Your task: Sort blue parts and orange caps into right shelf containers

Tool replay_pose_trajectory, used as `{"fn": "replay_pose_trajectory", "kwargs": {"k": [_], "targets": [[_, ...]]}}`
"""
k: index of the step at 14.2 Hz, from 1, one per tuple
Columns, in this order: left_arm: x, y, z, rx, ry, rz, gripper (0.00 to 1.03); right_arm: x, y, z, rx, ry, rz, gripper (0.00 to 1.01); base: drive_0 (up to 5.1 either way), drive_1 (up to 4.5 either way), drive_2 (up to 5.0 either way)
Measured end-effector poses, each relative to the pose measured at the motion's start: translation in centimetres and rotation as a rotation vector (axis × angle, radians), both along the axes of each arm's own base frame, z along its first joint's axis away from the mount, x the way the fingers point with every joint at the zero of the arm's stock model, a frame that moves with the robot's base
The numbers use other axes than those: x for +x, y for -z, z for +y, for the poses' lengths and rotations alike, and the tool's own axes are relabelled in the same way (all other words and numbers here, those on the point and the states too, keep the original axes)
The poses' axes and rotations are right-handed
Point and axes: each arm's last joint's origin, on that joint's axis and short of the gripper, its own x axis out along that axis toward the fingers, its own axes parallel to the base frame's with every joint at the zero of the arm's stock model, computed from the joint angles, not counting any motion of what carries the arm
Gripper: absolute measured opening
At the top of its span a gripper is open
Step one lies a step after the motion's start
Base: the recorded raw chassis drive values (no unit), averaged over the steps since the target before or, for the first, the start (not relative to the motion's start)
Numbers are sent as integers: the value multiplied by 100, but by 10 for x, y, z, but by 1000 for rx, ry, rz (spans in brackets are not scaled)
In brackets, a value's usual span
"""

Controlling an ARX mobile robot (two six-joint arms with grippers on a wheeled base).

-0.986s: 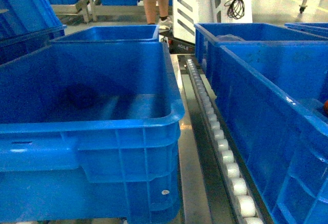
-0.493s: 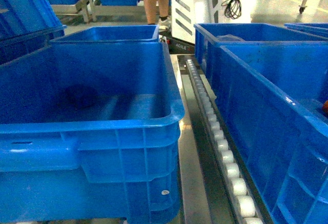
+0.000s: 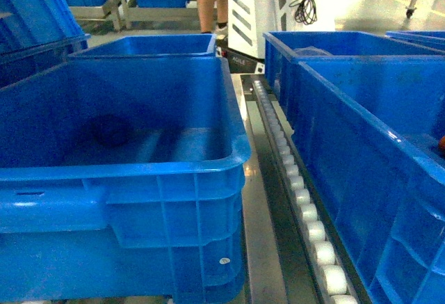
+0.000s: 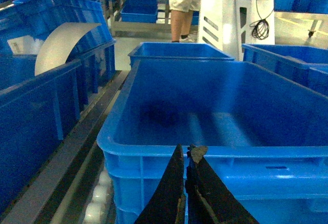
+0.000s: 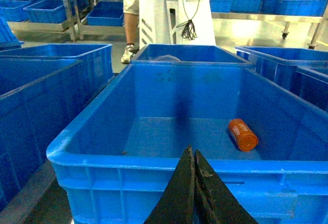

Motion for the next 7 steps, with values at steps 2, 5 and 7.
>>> {"fn": "replay_pose_trajectory", "kwargs": {"k": [2,5,7], "targets": [[0,0,0,-1,1,-3,2,0,0,0,0,0,1,1,0,0,0],[0,0,0,0,1,-3,42,0,0,0,0,0,1,36,0,0,0],[0,0,0,0,1,-3,66,0,0,0,0,0,0,60,0,0,0]]}}
